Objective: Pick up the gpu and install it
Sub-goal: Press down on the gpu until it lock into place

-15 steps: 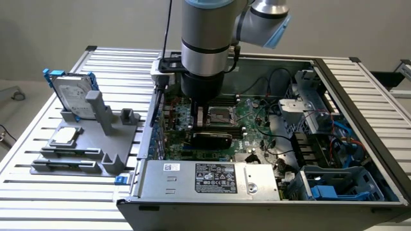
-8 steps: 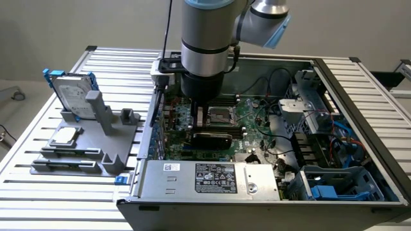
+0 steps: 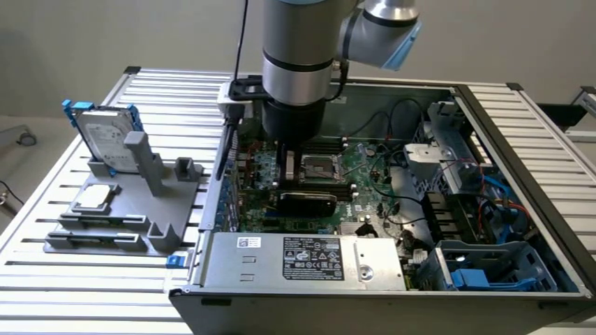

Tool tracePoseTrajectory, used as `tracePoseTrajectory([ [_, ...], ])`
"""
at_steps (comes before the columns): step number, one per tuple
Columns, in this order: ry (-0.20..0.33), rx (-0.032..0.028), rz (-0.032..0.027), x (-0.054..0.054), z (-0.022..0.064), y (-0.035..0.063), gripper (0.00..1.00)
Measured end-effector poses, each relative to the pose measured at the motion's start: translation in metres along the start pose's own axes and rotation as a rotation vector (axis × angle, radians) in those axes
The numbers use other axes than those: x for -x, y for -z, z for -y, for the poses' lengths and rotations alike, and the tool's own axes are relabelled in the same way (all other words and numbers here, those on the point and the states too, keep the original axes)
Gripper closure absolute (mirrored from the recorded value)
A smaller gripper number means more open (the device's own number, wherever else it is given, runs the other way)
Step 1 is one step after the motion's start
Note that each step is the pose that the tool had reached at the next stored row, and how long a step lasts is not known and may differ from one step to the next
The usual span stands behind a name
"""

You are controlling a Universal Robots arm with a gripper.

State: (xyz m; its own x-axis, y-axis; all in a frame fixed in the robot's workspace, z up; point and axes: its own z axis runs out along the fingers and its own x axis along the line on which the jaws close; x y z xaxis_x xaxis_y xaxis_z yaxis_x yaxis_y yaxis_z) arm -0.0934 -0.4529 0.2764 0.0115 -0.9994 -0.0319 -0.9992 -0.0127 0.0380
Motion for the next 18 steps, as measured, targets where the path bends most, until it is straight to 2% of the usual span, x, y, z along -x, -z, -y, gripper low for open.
tracePoseTrajectory([
  [3, 0.000, 0.0003, -0.0003, 0.000, -0.0019, 0.0051, 0.89],
  [6, 0.000, 0.0015, -0.0012, 0.000, -0.0066, 0.0052, 0.89],
  [8, 0.000, 0.0127, -0.0011, 0.000, -0.0091, 0.0051, 0.89],
  [10, -0.001, 0.0286, -0.0009, 0.000, -0.0113, 0.0050, 0.89],
  [11, -0.001, 0.0389, -0.0009, 0.000, -0.0124, 0.0050, 0.89],
  [18, -0.004, 0.1209, 0.0003, 0.000, -0.0198, 0.0047, 0.89],
])
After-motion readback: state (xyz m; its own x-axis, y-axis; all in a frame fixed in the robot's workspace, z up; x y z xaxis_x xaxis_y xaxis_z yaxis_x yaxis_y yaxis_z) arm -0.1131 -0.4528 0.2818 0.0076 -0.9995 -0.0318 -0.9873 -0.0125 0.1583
